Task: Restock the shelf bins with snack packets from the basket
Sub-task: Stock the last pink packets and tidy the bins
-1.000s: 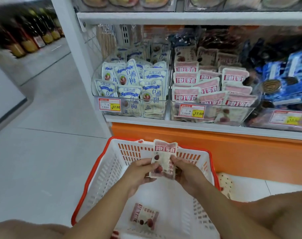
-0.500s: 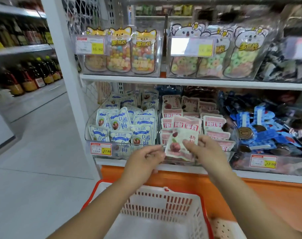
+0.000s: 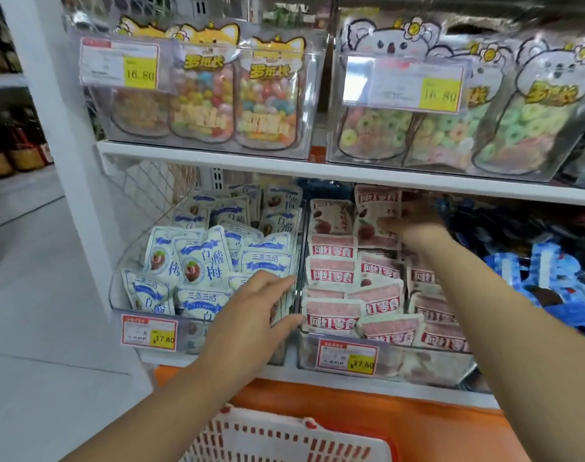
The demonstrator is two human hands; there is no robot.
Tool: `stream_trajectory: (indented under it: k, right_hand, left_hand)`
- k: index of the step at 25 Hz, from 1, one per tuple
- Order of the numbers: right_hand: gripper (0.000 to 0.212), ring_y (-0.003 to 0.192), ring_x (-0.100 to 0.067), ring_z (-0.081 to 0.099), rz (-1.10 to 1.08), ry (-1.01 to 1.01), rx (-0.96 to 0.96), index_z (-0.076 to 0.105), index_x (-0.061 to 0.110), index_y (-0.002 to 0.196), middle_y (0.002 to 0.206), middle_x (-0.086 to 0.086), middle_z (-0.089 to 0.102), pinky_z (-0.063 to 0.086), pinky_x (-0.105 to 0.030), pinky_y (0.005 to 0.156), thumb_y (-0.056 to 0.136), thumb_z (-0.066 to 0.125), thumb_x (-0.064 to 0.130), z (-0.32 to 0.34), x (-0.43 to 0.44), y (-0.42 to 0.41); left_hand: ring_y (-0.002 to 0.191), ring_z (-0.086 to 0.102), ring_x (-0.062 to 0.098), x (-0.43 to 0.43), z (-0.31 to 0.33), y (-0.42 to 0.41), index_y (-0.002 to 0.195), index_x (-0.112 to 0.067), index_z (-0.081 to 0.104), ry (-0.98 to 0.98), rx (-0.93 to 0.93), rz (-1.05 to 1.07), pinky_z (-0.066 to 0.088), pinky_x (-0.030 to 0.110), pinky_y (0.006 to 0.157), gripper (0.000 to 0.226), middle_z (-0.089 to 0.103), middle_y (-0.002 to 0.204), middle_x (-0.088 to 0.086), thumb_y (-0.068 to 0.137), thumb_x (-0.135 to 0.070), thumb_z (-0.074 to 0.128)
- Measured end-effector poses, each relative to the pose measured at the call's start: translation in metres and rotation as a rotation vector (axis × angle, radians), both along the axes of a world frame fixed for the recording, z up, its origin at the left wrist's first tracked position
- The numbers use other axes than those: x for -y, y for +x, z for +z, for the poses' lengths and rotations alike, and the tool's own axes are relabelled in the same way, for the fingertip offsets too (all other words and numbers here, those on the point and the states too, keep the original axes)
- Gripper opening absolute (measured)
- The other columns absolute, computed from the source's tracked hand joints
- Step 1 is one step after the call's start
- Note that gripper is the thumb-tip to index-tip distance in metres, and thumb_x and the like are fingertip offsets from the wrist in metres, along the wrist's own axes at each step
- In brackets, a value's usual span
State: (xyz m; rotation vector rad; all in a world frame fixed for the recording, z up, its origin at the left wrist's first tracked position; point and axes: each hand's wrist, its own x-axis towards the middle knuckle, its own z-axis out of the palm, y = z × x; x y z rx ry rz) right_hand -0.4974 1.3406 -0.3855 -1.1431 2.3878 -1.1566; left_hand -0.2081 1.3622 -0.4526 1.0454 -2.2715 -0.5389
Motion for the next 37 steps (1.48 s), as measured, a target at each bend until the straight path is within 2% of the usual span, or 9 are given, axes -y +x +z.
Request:
stream_trajectory:
  k: [3,6,13,17,21,24,28,32,37]
  right_hand:
    - [0.06,0.105,-0.033,0.063,-0.043,0.333,-0.277,0.062,0.012,0.123,0.122,-0.013,0.065,0.053,-0.036,0.086,0.081,0.067,0.055,-0.014,0.026,-0.016]
    - [0.054,0.105,-0.034,0.062,-0.123,0.338,-0.438,0.062,0.01,0.116,0.117,-0.014,0.065,0.053,-0.035,0.082,0.083,0.065,0.054,-0.02,0.034,-0.019]
    - [0.023,0.084,-0.025,0.058,-0.095,-0.367,-0.29,0.06,0.01,0.113,0.096,-0.007,0.063,0.045,-0.031,0.071,0.092,0.056,0.019,-0.011,-0.047,0.031]
    - [0.022,0.068,-0.008,0.05,0.305,-0.484,-0.329,0.056,0.015,0.119,0.081,0.005,0.056,0.039,-0.019,0.063,0.098,0.05,0.014,-0.043,-0.121,0.114]
    - [0.026,0.084,-0.007,0.052,0.686,0.146,-0.286,0.058,0.021,0.121,0.101,0.006,0.058,0.046,-0.023,0.079,0.095,0.055,0.02,-0.166,-0.157,0.177]
    - [0.036,0.109,-0.02,0.056,0.663,0.779,0.121,0.052,0.017,0.131,0.128,-0.004,0.055,0.042,-0.027,0.092,0.096,0.055,0.026,-0.28,-0.182,0.202]
    - [0.037,0.082,-0.016,0.054,0.405,0.954,0.564,0.054,0.01,0.129,0.109,-0.007,0.054,0.045,-0.023,0.068,0.094,0.059,0.017,-0.36,-0.217,0.218]
    - [0.04,0.08,-0.018,0.053,0.328,1.017,0.741,0.049,0.015,0.133,0.104,-0.01,0.058,0.043,-0.025,0.065,0.094,0.058,0.014,-0.383,-0.217,0.229]
    - [0.061,0.078,-0.017,0.052,0.324,1.118,0.845,0.03,0.026,0.148,0.111,-0.008,0.058,0.04,-0.026,0.06,0.094,0.055,0.013,-0.398,-0.218,0.251]
  left_hand:
    - [0.093,0.049,-0.002,0.003,-0.001,-0.003,0.145,-0.041,0.036,0.027,-0.012,-0.005,0.047,0.022,0.091,0.065,0.041,0.109,-0.027,0.087,-0.043,0.064]
    - [0.095,0.048,-0.003,0.002,-0.001,-0.003,0.145,-0.042,0.034,0.006,0.007,-0.013,0.046,0.02,0.091,0.065,0.041,0.109,-0.028,0.087,-0.045,0.063]
    - [0.095,0.049,-0.007,-0.025,-0.009,0.035,0.127,-0.045,0.05,-0.113,-0.127,-0.017,0.045,0.016,0.078,0.036,0.046,0.105,-0.031,0.091,-0.044,0.054]
    - [0.083,0.057,-0.001,-0.045,-0.065,0.07,0.121,-0.036,0.058,0.03,0.078,-0.06,0.049,0.019,0.071,0.031,0.052,0.109,-0.022,0.091,-0.032,0.063]
    - [0.121,0.052,0.017,-0.073,-0.164,0.115,0.142,-0.023,0.043,0.564,0.637,-0.127,0.04,0.024,0.101,0.051,0.039,0.146,0.001,0.095,-0.035,0.059]
    - [0.133,0.043,0.021,-0.089,-0.229,0.139,0.148,-0.023,0.034,0.847,0.832,-0.096,0.037,0.027,0.104,0.06,0.033,0.152,0.006,0.095,-0.036,0.058]
    - [0.076,0.062,0.011,-0.104,-0.285,0.141,0.116,-0.017,0.047,1.156,0.688,0.095,0.048,0.017,0.064,0.021,0.063,0.104,0.011,0.097,-0.02,0.054]
    - [0.09,0.058,0.019,-0.104,-0.328,0.137,0.102,-0.013,0.053,1.43,0.744,0.271,0.056,0.03,0.08,0.023,0.055,0.103,0.005,0.088,-0.025,0.067]
    - [0.074,0.054,0.018,-0.107,-0.34,0.12,0.088,-0.009,0.057,1.487,0.751,0.304,0.054,0.031,0.07,0.017,0.055,0.079,0.004,0.089,-0.023,0.067]
